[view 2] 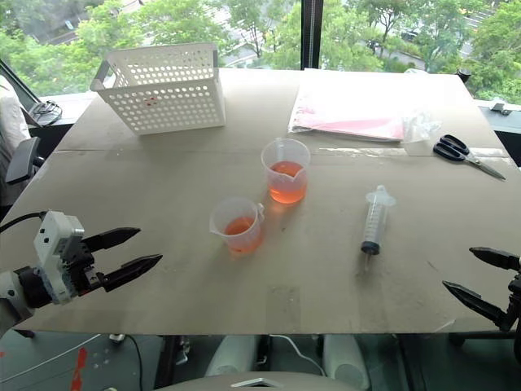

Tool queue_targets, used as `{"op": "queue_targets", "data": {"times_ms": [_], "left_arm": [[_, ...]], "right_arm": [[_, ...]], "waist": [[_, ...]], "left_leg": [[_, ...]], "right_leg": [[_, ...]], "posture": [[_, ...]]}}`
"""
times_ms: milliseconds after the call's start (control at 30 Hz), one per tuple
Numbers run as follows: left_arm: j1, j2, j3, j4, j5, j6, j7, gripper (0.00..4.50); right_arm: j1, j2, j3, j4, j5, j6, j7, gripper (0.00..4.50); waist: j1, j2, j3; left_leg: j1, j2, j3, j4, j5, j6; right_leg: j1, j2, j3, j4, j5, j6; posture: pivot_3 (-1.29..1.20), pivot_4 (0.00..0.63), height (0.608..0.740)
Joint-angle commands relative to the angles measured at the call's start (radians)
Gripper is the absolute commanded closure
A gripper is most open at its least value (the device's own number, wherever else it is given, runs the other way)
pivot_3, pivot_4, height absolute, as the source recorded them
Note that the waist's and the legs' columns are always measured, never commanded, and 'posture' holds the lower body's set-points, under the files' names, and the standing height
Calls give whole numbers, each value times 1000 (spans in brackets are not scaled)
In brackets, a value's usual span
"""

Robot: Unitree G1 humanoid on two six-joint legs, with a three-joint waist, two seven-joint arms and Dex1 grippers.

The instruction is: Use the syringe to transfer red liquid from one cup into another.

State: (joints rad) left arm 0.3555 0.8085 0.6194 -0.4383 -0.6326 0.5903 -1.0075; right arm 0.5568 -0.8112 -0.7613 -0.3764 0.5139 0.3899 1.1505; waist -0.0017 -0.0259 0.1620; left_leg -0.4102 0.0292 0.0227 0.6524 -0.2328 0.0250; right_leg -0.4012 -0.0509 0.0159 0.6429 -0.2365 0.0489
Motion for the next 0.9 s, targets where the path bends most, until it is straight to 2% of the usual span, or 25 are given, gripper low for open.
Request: {"op": "queue_targets", "data": {"times_ms": [33,133,233,300,367,433,467,567,667,767,900], "left_arm": [[-90,-9,9,-14,-61,11,56,66],[-242,-25,-9,-39,-130,56,154,66],[-316,-4,-14,-57,-176,89,175,66],[-351,19,-18,-85,-236,120,174,66],[-368,54,-25,-139,-292,133,139,66],[-380,82,-28,-175,-356,160,128,66],[-383,95,-30,-191,-383,172,125,66],[-391,121,-48,-231,-404,170,121,66],[-381,118,-55,-259,-408,158,135,66],[-357,109,-55,-275,-404,148,143,66],[-322,96,-54,-307,-405,134,158,66]], "right_arm": [[-88,1,36,-40,9,40,-99,0],[-283,-10,146,-131,23,206,-314,0],[-437,-56,238,-177,14,373,-438,0],[-543,-118,313,-215,2,553,-531,0],[-736,-174,417,-202,76,872,-575,0],[-942,-117,468,-116,137,1150,-610,0],[-1008,-105,494,-69,179,1202,-629,0],[-1124,-104,570,73,307,1225,-751,0],[-1251,-89,657,334,593,1225,-1006,0],[-1339,-89,734,506,829,1225,-1259,0],[-1433,-52,805,693,1058,1225,-1569,0]], "waist": [[0,0,0],[-3,-1,0],[-8,-1,-1],[-9,0,-1],[-10,-1,-2],[-15,-1,-1],[-13,-1,-1],[-5,-2,-1],[-10,-2,-1],[-12,-2,-1],[-16,-2,-1]], "left_leg": [[0,0,0,0,0,0],[0,1,-1,2,0,0],[2,2,1,2,0,0],[1,1,2,2,0,0],[-5,1,1,1,0,0],[-7,1,3,1,0,0],[-7,2,3,0,0,0],[-7,1,1,-2,0,0],[-8,-2,2,-2,0,0],[-7,-4,3,-1,0,1],[-7,-3,3,-1,0,1]], "right_leg": [[0,0,0,0,0,0],[0,0,0,0,0,1],[1,0,0,1,3,-3],[0,2,1,1,3,-3],[-6,3,0,1,2,-3],[-8,3,2,2,4,-1],[-9,3,2,2,4,-1],[-9,4,1,1,3,-2],[-9,4,2,1,3,-2],[-9,3,4,1,2,-3],[-9,5,5,1,3,-2]], "posture": [[0,150,740],[0,150,740],[0,150,740],[0,150,740],[0,150,740],[0,150,740],[0,150,740],[0,150,740],[0,150,740],[0,150,740],[0,150,740]]}}
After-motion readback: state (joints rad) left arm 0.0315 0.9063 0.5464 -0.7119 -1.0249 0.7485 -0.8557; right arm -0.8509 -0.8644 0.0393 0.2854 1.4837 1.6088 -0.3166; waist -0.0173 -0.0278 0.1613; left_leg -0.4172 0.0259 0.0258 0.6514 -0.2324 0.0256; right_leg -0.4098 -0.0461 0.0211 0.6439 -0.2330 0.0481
